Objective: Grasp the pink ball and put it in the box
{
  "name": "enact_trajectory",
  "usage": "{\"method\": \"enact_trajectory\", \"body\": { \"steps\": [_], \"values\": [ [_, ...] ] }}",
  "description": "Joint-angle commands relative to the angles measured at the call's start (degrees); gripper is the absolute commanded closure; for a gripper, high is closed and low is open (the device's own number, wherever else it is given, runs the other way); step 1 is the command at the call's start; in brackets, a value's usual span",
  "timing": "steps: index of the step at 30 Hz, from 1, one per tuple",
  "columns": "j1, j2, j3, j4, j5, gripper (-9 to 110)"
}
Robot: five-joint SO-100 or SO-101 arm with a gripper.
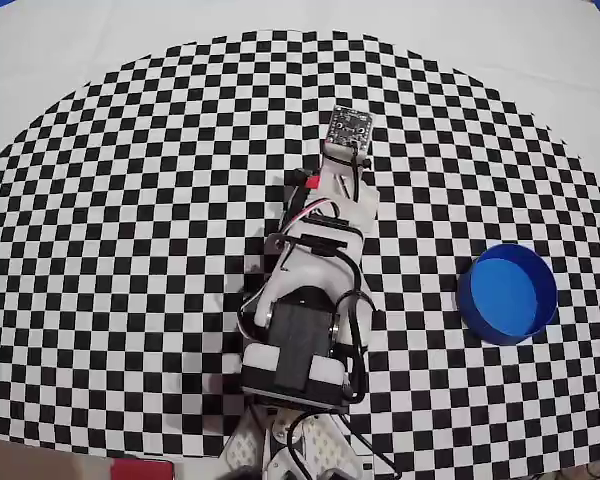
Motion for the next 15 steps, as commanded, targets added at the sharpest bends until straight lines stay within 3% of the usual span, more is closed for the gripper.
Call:
{"method": "enact_trajectory", "body": {
  "steps": [1, 15],
  "values": [
    [-0.44, -0.26, -2.37, -0.79, 0.35, 72],
    [0.00, -3.25, -4.57, -0.79, 0.09, 72]
  ]
}}
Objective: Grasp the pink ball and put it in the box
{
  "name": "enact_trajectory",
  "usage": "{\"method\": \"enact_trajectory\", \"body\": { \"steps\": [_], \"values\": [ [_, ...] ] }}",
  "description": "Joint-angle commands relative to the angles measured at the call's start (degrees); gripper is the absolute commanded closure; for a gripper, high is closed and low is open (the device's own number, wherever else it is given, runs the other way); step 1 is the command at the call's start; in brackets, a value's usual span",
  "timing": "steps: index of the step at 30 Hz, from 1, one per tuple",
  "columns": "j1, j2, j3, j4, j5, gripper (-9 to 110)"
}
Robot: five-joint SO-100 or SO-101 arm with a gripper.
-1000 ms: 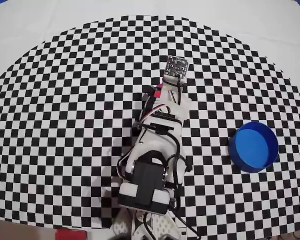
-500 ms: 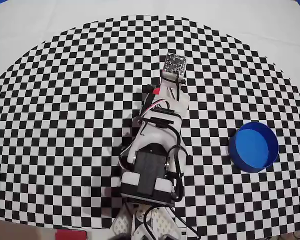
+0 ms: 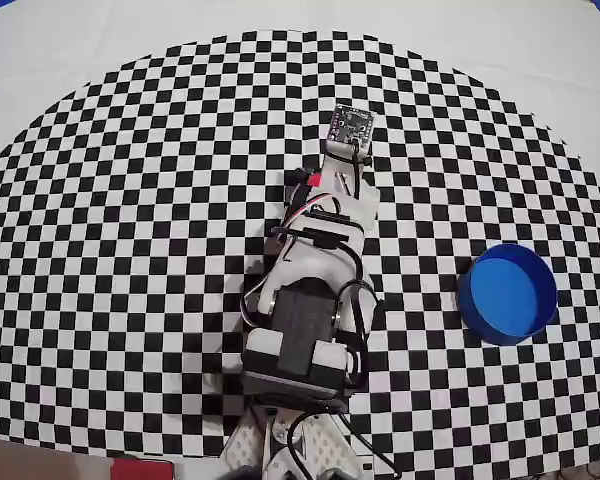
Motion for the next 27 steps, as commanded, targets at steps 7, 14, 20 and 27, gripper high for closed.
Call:
{"method": "enact_trajectory", "body": {
  "steps": [7, 14, 20, 27],
  "values": [
    [0.00, -0.79, -2.46, -0.79, 0.09, 72],
    [-0.18, -1.41, -2.64, -0.79, 0.00, 72],
    [-0.18, -2.46, -3.34, -0.79, -0.09, 72],
    [-0.26, -3.08, -3.87, -0.79, -0.09, 72]
  ]
}}
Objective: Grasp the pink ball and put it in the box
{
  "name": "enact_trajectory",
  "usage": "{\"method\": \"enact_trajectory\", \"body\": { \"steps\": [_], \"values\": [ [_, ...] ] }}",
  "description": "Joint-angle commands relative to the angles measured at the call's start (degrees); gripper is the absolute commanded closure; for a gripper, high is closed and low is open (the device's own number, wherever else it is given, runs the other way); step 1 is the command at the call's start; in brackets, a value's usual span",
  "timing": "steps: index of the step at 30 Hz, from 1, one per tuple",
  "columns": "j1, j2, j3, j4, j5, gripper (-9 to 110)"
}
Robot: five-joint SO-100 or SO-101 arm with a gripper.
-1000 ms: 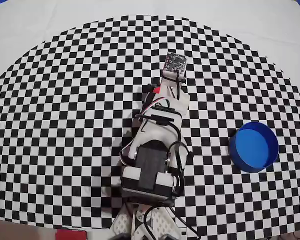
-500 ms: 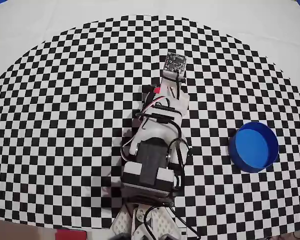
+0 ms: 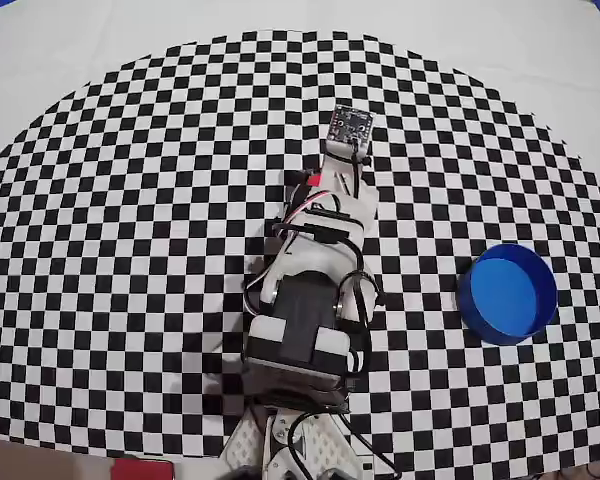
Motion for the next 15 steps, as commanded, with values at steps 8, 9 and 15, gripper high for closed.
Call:
{"method": "enact_trajectory", "body": {
  "steps": [8, 9, 15],
  "values": [
    [-0.35, -0.62, -2.81, -0.79, -0.18, 72],
    [-0.35, -0.70, -2.90, -0.79, -0.18, 72],
    [-0.35, -1.14, -3.25, -0.79, -0.18, 72]
  ]
}}
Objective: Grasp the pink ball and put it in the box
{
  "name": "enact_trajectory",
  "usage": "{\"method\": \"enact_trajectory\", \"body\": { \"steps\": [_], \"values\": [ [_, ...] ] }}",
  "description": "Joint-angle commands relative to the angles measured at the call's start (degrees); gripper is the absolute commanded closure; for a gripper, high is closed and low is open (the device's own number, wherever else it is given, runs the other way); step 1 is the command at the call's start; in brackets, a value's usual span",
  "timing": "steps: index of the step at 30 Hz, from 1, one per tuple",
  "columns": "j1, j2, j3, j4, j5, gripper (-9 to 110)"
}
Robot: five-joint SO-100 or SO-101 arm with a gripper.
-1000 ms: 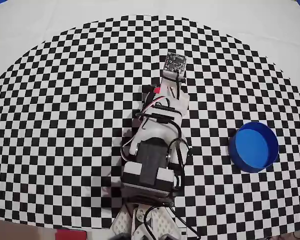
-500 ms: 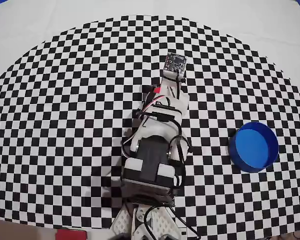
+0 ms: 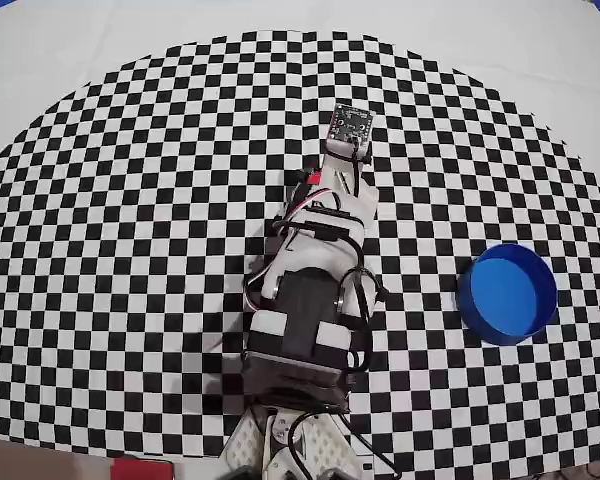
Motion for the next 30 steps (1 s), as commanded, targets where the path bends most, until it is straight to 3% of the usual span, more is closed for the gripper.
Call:
{"method": "enact_trajectory", "body": {
  "steps": [1, 30],
  "values": [
    [-0.35, 0.35, -2.02, -0.79, -0.18, 73],
    [-0.35, -0.09, -2.29, -0.79, -0.26, 75]
  ]
}}
